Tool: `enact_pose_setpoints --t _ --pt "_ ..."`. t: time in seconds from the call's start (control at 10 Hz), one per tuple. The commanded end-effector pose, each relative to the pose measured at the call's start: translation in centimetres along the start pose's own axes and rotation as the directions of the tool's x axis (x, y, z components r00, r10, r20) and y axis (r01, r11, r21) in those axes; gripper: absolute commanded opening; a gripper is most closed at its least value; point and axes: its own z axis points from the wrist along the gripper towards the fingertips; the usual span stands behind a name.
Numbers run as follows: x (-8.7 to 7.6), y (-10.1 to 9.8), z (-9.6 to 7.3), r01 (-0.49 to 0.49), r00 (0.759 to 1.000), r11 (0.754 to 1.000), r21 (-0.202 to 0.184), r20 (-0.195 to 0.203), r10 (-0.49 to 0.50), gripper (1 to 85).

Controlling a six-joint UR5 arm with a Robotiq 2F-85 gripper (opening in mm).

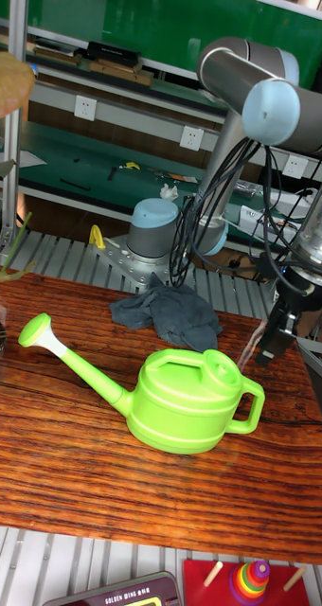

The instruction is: Water the plant

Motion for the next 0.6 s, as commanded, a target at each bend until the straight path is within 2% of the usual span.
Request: enact_pose_setpoints --t 0.0,0.2,0.4,0.5 --pt "-1.3 -0.5 0.1 0.022 1.000 0.999 0.024 0.010 -0.022 46.0" --pt "-1.3 -1.0 0.5 0.056 0.998 0.998 0.031 -0.013 -0.055 46.7" --pt "-0.9 -0.7 1.2 0.058 0.998 0.998 0.000 -0.031 -0.058 47.7" --pt "-0.9 -0.8 1.5 0.068 0.997 0.998 0.000 -0.033 -0.068 47.7"
